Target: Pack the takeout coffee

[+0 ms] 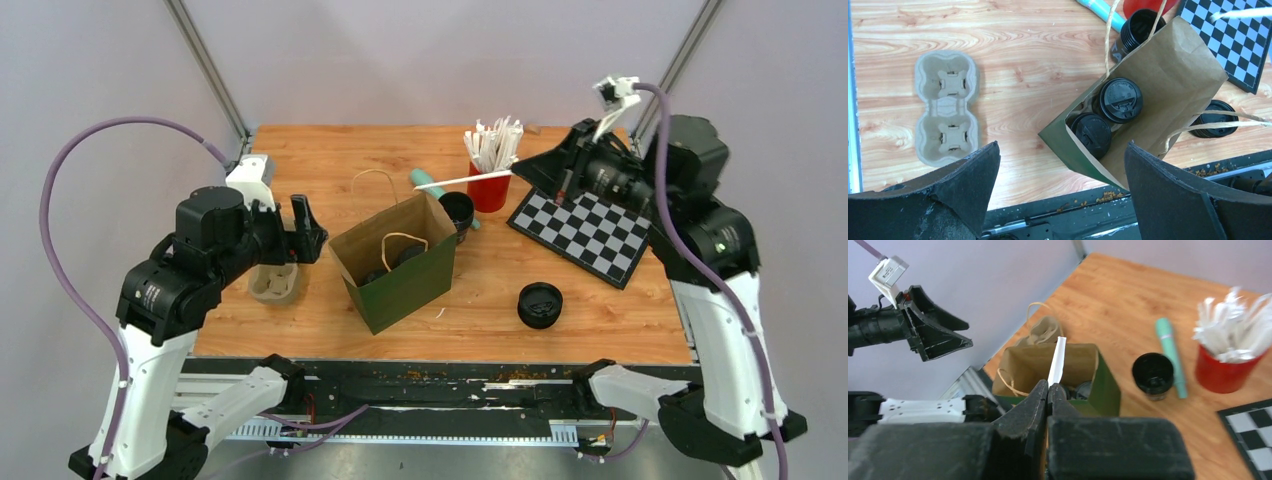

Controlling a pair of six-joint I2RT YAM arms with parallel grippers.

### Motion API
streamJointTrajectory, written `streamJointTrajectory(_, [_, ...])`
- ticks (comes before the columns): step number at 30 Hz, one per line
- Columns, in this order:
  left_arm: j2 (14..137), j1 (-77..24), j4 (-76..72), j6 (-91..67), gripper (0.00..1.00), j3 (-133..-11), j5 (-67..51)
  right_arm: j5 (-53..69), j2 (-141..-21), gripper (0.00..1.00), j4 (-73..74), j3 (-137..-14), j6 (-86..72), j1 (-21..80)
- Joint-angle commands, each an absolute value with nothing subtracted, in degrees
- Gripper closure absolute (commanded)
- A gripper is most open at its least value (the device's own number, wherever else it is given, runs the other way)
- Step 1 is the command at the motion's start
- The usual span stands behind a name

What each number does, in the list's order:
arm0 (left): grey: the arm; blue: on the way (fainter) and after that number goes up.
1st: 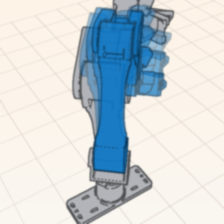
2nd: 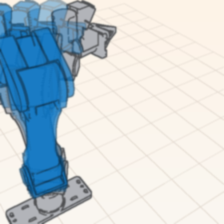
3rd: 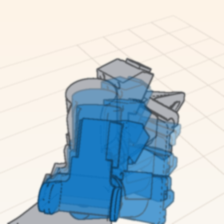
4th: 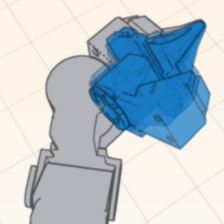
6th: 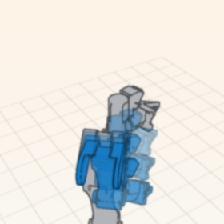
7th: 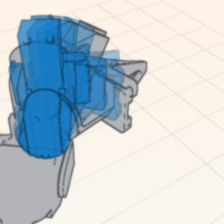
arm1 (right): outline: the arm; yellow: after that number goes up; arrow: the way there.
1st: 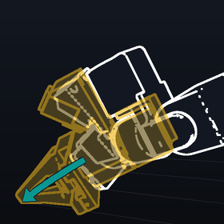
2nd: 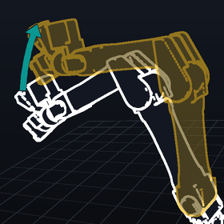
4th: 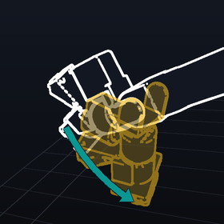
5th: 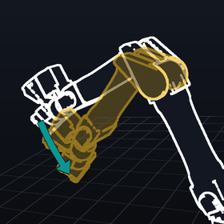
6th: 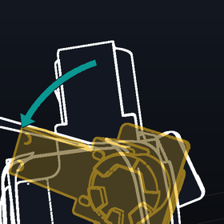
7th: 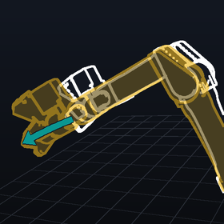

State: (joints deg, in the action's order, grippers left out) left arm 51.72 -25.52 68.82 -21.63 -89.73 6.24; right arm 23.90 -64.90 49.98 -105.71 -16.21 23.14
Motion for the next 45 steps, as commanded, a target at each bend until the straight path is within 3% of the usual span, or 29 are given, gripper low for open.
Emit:
streamJointTrajectory(1, [52.2, -25.7, 65.5, -20.5, 0.0, -91.8, 4.9, 33.3, -68.3, 1.0, 44.2, -104.5, -24.1, 24.3])
streamJointTrajectory(15, [50.3, -25.7, 65.3, -20.2, 0.0, -90.4, 5.3, 34.3, -79.3, 0.96, 40.7, -101.6, -24.3, 33.5])
streamJointTrajectory(38, [47.9, -25.7, 66.6, -20.8, 0.0, -88.6, 6.6, 35.5, -91.8, 0.89, 38.7, -96.2, -21.7, 38.5])
streamJointTrajectory(45, [48.4, -25.7, 67.0, -20.4, 0.0, -89.1, 6.9, 32.6, -94.9, 0.76, 44.2, -101.7, -18.5, 38.4])
